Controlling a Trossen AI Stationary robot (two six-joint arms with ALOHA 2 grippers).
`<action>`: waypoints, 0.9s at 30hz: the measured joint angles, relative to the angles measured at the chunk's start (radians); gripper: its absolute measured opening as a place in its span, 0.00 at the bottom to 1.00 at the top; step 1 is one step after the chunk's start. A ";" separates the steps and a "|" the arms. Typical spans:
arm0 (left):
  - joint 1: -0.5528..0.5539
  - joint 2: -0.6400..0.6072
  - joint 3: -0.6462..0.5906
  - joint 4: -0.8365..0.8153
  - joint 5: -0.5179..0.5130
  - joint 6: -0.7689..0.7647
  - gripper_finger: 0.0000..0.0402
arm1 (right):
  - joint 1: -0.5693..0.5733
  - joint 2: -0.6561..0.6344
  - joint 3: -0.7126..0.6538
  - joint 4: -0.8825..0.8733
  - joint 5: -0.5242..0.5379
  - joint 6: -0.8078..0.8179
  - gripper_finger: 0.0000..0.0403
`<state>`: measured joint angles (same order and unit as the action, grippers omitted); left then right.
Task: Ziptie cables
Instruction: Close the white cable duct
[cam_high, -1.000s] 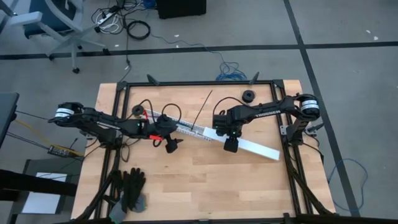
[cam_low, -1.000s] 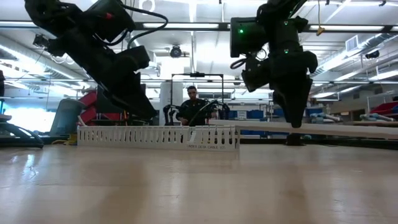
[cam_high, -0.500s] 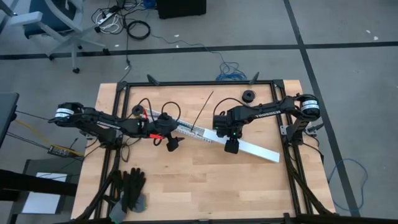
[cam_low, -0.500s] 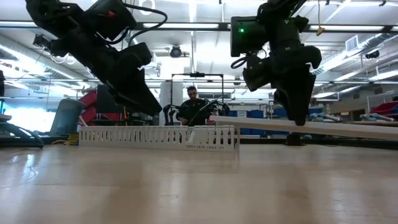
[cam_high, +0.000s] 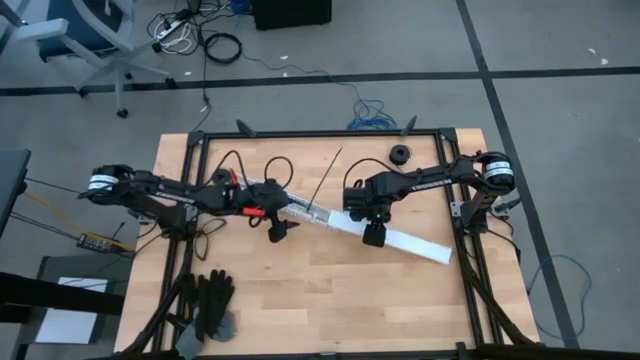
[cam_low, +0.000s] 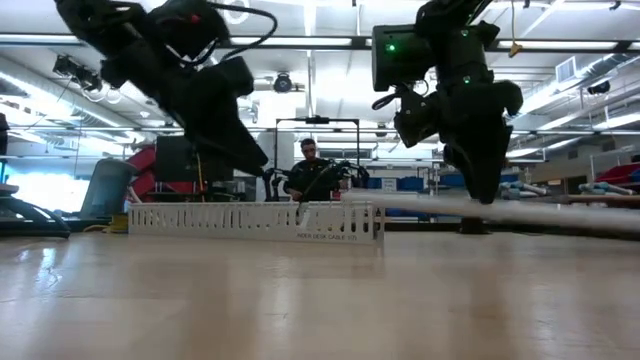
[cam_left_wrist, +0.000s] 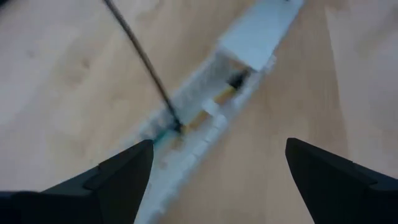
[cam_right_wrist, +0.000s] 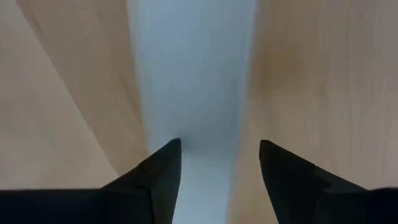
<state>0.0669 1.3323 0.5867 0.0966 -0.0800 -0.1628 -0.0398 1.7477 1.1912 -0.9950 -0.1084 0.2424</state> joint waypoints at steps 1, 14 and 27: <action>0.009 0.000 0.015 -0.017 0.001 0.028 0.85 | 0.000 0.000 0.000 0.005 -0.007 0.000 0.48; 0.090 0.230 0.324 -0.334 0.119 0.313 0.85 | -0.002 0.000 0.025 0.013 -0.011 -0.009 0.33; 0.084 0.266 0.408 -0.413 0.163 0.381 0.85 | -0.023 -0.001 0.125 0.085 0.116 -0.061 0.32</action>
<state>0.1505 1.5982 0.9943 -0.3167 0.0834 0.2180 -0.0628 1.7466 1.3163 -0.9104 0.0071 0.1814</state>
